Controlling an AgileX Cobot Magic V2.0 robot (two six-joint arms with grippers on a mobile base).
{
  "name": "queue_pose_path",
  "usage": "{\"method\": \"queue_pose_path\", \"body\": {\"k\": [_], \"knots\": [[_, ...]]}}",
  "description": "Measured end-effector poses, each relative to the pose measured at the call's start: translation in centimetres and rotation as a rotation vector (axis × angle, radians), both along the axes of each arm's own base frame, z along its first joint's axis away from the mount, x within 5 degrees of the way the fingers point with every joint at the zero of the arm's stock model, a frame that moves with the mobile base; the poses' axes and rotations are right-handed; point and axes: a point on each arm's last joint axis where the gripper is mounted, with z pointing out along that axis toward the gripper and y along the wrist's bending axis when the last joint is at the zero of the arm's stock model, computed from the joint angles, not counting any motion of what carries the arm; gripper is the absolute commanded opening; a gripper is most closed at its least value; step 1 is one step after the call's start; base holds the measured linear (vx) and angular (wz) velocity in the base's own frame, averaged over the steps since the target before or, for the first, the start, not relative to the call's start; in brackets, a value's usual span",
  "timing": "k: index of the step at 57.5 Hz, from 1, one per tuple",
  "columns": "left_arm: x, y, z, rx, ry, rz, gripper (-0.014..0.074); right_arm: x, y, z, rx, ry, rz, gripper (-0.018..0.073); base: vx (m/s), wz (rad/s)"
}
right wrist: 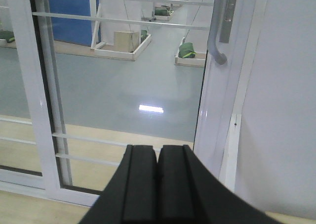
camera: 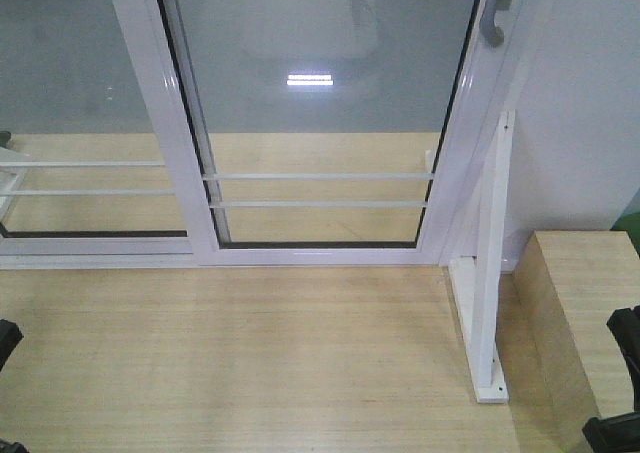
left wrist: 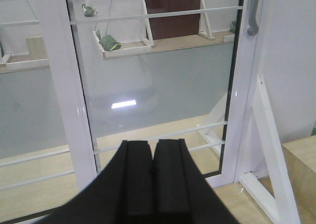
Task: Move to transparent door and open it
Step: 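Approach closer to the glass door, stopping in front of its handle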
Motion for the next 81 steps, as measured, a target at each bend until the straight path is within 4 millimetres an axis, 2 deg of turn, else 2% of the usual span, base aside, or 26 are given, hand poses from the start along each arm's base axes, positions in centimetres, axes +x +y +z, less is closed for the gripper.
{"method": "queue_pose_path", "body": {"k": [39, 81], "knots": [[0.00, 0.00, 0.00, 0.000, 0.000, 0.000, -0.0006, 0.00, 0.00, 0.00, 0.000, 0.000, 0.000, 0.0000, 0.26, 0.00], [0.00, 0.00, -0.04, 0.001, 0.004, 0.000, -0.0006, 0.00, 0.00, -0.03, -0.001, 0.000, 0.000, 0.0000, 0.11, -0.02]]}}
